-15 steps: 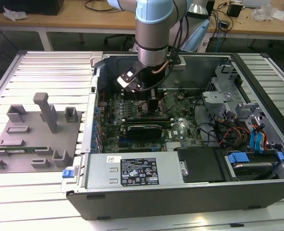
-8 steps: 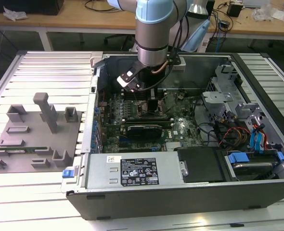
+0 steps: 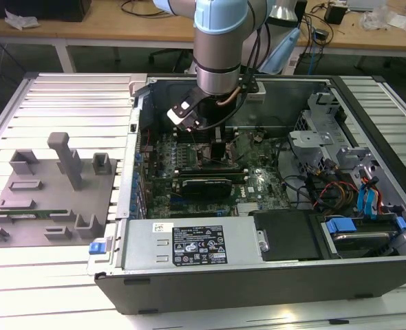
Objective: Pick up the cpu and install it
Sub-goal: 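Place the cpu into insertion slot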
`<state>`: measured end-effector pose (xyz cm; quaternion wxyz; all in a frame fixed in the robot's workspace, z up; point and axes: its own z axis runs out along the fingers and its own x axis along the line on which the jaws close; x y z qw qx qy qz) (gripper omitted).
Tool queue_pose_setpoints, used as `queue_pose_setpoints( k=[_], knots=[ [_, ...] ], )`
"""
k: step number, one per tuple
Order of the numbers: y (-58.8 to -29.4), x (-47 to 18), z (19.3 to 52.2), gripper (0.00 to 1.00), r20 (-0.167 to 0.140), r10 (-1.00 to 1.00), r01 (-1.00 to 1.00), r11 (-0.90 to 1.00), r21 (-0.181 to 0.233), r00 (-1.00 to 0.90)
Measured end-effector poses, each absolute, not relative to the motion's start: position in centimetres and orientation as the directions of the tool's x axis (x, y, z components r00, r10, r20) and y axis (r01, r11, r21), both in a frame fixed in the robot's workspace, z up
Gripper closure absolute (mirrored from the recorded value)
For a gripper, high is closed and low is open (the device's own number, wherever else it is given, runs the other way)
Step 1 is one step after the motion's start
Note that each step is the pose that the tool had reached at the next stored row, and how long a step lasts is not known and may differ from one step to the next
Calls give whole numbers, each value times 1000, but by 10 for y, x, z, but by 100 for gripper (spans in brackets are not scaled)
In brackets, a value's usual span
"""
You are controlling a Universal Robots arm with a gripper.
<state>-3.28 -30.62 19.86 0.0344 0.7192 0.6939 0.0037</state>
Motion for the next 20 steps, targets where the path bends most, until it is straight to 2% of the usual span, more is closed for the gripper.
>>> queue_pose_setpoints(
  k=[8, 9, 20],
  knots=[
    [-306, -33, 199, 40, -42, 998, 998, -35, 55, 37],
    [-306, -33, 199, 34, -42, 998, 998, -35, 55, 37],
    [-306, -33, 210, 34, -42, 998, 998, -35, 55, 37]
  ],
)
